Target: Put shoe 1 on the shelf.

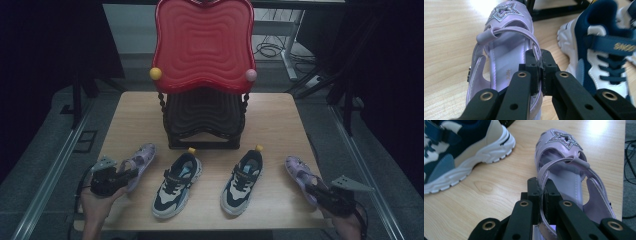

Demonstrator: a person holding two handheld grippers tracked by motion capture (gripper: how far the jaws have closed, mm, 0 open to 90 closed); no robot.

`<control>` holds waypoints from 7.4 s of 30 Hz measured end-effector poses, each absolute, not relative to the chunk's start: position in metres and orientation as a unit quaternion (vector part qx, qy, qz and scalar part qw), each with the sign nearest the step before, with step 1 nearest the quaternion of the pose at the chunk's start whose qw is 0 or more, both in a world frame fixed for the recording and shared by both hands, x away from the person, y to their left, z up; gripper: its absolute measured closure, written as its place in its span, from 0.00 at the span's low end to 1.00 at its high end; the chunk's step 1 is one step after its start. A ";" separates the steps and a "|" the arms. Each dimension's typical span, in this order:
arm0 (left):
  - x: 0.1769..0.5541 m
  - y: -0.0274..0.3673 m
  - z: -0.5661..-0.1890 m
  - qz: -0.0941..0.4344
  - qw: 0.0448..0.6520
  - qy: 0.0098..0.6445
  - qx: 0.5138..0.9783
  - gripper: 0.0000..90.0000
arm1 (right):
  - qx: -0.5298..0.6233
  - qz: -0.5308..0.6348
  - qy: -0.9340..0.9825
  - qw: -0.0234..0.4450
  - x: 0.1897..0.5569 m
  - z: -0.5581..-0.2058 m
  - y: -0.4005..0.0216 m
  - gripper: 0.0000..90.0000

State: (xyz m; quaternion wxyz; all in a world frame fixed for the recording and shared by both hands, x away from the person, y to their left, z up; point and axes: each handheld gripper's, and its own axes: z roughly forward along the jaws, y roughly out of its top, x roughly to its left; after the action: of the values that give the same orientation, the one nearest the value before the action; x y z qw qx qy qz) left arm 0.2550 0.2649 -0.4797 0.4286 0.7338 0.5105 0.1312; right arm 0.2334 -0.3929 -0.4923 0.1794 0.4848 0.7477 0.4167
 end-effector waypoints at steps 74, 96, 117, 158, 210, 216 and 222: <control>0.267 0.214 -0.414 0.150 0.538 0.421 0.714 0.95 | 0.326 0.588 0.724 0.155 0.274 -0.410 -0.268 0.96; 0.293 0.193 -0.408 0.160 0.539 0.408 0.719 0.95 | 0.304 0.583 0.740 0.142 0.309 -0.407 -0.214 0.96; 0.319 0.178 -0.400 0.177 0.542 0.398 0.718 0.95 | 0.322 0.587 0.729 0.144 0.334 -0.406 -0.190 0.96; 0.354 0.152 -0.400 0.204 0.549 0.404 0.703 0.95 | 0.353 0.578 0.714 0.176 0.368 -0.404 -0.161 0.96; 0.400 0.124 -0.406 0.255 0.551 0.393 0.691 0.95 | 0.378 0.543 0.704 0.259 0.405 -0.404 -0.115 0.96; 0.405 0.116 -0.417 0.268 0.540 0.391 0.695 0.95 | 0.380 0.526 0.708 0.279 0.411 -0.412 -0.108 0.96; 0.409 0.107 -0.429 0.263 0.530 0.375 0.714 0.95 | 0.362 0.492 0.727 0.314 0.413 -0.423 -0.096 0.95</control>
State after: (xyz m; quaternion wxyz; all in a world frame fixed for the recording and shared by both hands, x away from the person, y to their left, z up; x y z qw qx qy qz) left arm 0.4092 0.1070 -0.4288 0.5302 0.7137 0.3749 0.2626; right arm 0.4130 -0.0964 -0.4230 0.3137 0.3620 0.7268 0.4923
